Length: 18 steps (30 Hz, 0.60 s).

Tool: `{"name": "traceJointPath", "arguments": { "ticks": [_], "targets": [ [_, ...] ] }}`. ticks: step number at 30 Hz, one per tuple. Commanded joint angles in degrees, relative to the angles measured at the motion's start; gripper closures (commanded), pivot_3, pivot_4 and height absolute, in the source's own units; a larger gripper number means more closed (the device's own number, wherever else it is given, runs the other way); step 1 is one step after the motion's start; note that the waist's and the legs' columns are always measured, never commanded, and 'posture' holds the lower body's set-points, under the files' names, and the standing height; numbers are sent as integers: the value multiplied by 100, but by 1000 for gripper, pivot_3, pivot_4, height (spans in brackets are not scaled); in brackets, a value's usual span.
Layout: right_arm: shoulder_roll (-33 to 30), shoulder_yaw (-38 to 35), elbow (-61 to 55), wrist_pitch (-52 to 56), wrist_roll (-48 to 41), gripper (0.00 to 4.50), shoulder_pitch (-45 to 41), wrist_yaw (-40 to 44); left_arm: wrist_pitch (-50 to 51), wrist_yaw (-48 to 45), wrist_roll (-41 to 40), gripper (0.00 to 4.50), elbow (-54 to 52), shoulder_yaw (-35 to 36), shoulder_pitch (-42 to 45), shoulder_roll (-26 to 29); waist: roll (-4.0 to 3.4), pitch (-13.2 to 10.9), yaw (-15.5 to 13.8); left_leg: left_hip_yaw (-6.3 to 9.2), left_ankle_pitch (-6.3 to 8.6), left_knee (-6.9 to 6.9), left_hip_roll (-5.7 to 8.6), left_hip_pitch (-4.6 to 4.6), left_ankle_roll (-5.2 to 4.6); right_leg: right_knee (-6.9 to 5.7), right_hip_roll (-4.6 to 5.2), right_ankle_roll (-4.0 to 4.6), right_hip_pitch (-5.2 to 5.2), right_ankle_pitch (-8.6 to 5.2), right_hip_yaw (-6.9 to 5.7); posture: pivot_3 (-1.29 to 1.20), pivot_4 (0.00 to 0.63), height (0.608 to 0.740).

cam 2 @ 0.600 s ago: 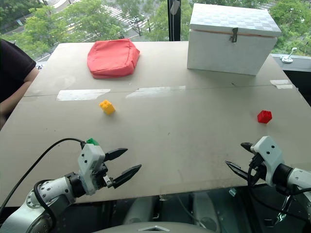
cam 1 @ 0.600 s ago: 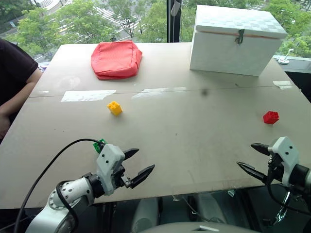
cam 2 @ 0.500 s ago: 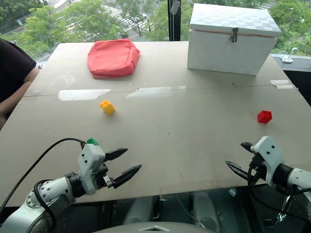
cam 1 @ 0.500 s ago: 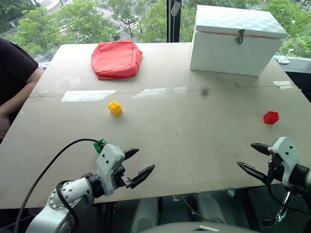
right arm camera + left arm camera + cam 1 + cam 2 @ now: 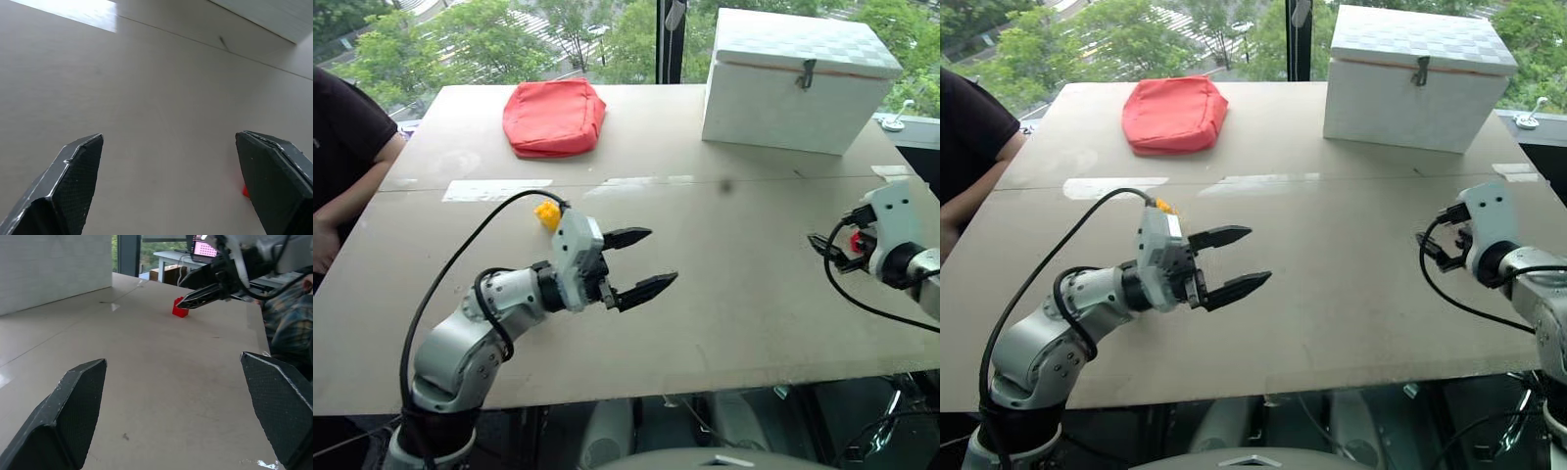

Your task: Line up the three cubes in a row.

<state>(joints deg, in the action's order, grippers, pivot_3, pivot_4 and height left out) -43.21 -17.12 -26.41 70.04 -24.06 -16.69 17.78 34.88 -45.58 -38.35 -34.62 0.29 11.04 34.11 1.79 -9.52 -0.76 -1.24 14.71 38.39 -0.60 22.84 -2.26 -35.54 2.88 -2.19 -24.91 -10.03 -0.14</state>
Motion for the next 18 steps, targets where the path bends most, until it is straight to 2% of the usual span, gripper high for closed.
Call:
{"name": "traceJointPath", "arguments": {
  "ticks": [1,8,18],
  "targets": [
    [-223,-296,523,633,143,50,-666,-211,-46,-221,-81,32,25,-306,495,-66,-3,-2,-1,-2,0,0,4,6,-1,3,0,0,-2,0,0,0,150,740],
    [-407,76,1785,1237,532,50,-1542,-418,-163,-310,74,32,296,-718,986,-315,-3,-2,14,-6,0,-1,3,4,-3,2,-3,-5,0,-2,1,0,150,740],
    [17,128,2992,1078,696,50,-2048,-438,-191,-534,64,32,325,-787,1049,-321,-6,-4,46,-3,0,-1,2,4,-3,0,-4,-17,0,-7,3,0,150,740]
  ]
}}
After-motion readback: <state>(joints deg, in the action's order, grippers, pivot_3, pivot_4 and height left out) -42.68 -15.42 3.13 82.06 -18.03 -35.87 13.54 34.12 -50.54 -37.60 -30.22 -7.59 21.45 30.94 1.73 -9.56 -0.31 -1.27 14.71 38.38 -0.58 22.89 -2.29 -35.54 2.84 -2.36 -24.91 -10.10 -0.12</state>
